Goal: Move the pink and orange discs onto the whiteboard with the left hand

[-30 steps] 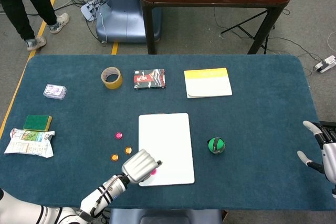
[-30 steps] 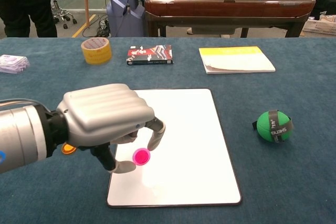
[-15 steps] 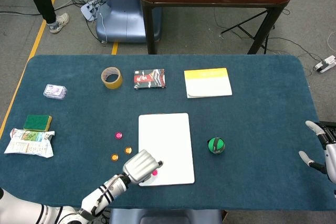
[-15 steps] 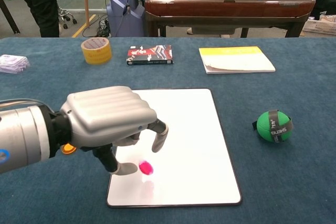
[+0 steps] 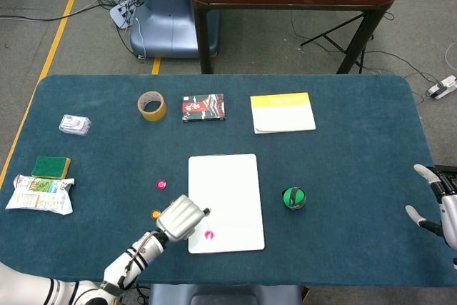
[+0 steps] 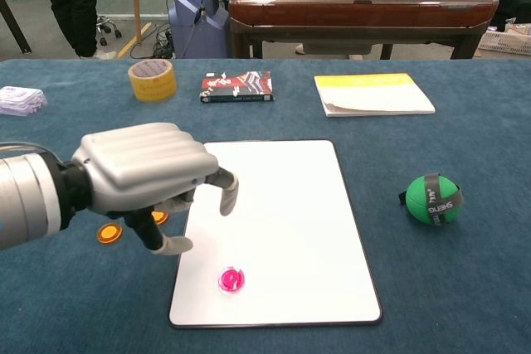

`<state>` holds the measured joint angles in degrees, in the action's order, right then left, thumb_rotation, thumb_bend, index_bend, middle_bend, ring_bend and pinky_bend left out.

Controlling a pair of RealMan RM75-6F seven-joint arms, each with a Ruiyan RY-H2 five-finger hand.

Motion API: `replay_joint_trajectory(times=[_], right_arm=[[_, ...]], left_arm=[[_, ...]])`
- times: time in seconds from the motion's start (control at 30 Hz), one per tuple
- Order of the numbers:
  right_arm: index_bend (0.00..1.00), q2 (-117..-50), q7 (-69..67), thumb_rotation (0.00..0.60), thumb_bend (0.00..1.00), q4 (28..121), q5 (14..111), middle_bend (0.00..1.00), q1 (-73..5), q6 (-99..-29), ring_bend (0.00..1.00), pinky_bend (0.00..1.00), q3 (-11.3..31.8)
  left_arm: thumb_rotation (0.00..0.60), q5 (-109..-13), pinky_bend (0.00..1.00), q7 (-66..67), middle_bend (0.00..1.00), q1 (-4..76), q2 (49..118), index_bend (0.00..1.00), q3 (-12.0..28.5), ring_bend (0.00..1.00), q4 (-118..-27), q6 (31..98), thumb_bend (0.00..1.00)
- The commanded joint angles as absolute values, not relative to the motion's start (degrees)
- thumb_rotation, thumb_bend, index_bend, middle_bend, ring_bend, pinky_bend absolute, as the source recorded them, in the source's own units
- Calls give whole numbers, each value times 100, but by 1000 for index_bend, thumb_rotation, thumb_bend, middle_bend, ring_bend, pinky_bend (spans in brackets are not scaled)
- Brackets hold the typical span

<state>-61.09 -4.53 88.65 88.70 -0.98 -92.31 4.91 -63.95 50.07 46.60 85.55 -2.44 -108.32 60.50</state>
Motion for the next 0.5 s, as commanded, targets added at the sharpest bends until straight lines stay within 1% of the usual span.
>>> replay_joint_trajectory(times=[0.03,0.27,0.5], right_arm=[[203,-6116,-431,600,144,8874,8864,251,-105,-9218,272,397,494],[203,-6131,-369,600,144,8898,8827,251,-133,-9153,272,397,505],[203,-6141,-302,600,143,8917,8808,250,-166,-9085,272,397,506]], left_arm=[[600,-6221,1000,4856,1000,4596,8476,489,-174,949,-10639,6084,283],[600,-5730,1000,4629,1000,4554,8465,515,31,954,-10026,6051,283],[600,-5155,1000,4424,1000,4580,8535,507,253,956,-9458,5902,283]])
